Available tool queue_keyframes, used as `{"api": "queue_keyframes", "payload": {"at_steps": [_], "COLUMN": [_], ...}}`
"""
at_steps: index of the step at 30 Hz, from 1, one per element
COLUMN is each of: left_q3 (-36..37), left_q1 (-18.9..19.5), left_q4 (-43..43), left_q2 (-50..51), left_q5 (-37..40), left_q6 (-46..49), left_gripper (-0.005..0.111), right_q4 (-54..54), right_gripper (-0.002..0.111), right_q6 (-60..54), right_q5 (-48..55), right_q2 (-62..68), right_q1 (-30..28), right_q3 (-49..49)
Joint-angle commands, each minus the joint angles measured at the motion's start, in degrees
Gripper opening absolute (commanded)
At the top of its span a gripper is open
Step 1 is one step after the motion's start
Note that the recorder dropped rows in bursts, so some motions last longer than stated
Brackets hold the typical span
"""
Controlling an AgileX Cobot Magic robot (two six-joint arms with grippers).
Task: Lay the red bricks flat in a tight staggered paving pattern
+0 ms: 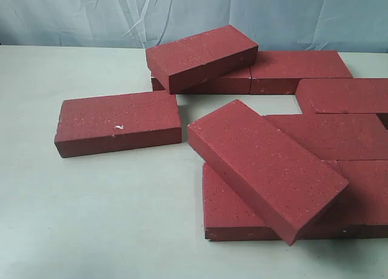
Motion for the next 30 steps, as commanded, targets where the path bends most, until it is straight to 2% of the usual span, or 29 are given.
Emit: {"api": "queue_keyframes", "payload": {"at_steps": [1,12,22,30], "left_q3": [0.21,0.21,0.21,0.21], "left_q1": [-0.03,-0.03,-0.03,-0.03], "left_q4": [0.0,0.0,0.0,0.0], "left_q2": [-0.23,-0.23,-0.23,-0.23], "left_q5": [0.1,0.1,0.1,0.1], "left_q6": [-0.01,-0.01,-0.01,-0.01], "left_gripper": [0.0,0.0,0.0,0.0], "right_q4": [-0.09,-0.09,-0.09,-0.09], "right_gripper": [-0.001,-0.001,-0.001,-0.001], "right_q6": [-0.14,-0.14,-0.14,-0.14], "right_q5": [-0.46,-1.51,-22.01,-25.78], "right_q2": [-0.46,-0.46,-0.46,-0.46], "right_q1": [-0.17,-0.17,-0.17,-0.17], "right_q3": [0.12,0.12,0.12,0.12]}}
